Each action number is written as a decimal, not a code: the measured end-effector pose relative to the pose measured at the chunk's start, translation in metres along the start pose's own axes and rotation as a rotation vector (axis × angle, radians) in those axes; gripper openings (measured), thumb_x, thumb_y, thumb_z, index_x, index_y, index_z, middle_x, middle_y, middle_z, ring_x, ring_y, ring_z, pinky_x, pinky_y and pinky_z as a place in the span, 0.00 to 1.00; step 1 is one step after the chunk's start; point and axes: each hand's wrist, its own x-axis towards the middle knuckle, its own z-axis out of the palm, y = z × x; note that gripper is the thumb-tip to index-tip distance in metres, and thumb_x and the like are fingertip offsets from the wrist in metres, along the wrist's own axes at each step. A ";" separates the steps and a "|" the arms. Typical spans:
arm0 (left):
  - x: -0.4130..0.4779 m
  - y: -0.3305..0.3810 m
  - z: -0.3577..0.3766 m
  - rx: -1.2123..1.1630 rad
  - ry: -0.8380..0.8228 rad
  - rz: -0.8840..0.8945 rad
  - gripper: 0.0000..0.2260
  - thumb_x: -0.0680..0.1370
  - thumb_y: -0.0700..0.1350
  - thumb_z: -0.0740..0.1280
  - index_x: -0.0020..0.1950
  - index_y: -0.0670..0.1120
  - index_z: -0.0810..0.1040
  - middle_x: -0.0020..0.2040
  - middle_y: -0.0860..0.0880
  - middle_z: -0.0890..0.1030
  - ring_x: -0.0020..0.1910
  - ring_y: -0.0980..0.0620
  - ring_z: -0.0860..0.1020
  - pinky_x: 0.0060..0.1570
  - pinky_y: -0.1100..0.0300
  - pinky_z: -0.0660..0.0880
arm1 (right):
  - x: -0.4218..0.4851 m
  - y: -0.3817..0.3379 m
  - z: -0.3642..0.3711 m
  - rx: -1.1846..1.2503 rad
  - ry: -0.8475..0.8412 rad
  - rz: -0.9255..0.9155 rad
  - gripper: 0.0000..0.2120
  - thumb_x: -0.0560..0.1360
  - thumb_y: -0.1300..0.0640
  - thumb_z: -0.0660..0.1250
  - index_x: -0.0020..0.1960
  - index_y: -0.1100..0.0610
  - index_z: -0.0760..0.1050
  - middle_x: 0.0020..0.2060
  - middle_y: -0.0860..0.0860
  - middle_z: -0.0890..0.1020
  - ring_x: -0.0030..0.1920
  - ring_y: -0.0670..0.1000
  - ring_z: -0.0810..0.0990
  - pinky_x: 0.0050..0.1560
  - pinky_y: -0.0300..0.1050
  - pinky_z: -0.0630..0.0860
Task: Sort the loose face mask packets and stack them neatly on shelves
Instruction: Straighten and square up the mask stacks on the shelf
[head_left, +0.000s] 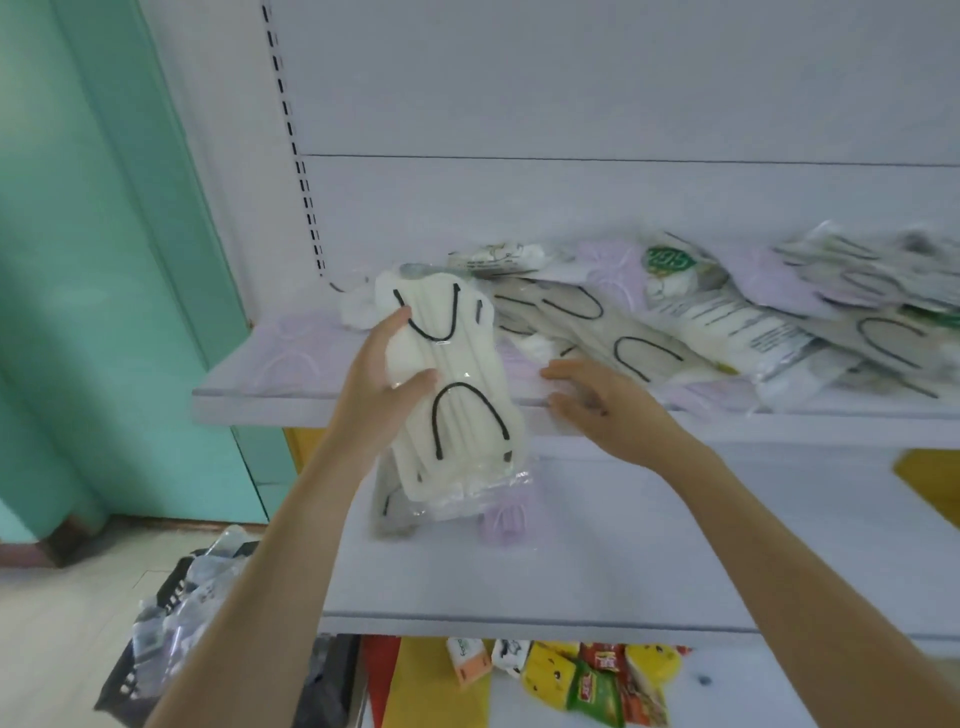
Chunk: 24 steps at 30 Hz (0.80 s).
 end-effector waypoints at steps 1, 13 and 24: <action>0.003 0.000 0.006 0.022 -0.006 -0.001 0.28 0.75 0.38 0.68 0.72 0.54 0.65 0.70 0.57 0.68 0.70 0.59 0.65 0.67 0.63 0.61 | 0.000 0.003 -0.006 0.037 0.008 -0.003 0.15 0.78 0.54 0.62 0.64 0.53 0.73 0.62 0.45 0.74 0.64 0.45 0.70 0.57 0.23 0.61; 0.018 0.002 0.051 0.091 0.178 -0.102 0.26 0.75 0.38 0.67 0.72 0.51 0.66 0.71 0.52 0.68 0.70 0.54 0.66 0.69 0.57 0.62 | 0.054 0.066 -0.038 -0.364 -0.225 0.127 0.19 0.80 0.44 0.50 0.63 0.52 0.70 0.68 0.52 0.69 0.70 0.53 0.62 0.71 0.55 0.54; -0.005 -0.001 0.028 0.119 0.228 -0.142 0.25 0.75 0.35 0.67 0.70 0.51 0.69 0.67 0.57 0.69 0.69 0.57 0.66 0.68 0.61 0.62 | 0.019 0.036 -0.006 -0.297 -0.119 -0.146 0.20 0.78 0.42 0.58 0.67 0.46 0.70 0.64 0.50 0.69 0.65 0.54 0.63 0.67 0.46 0.55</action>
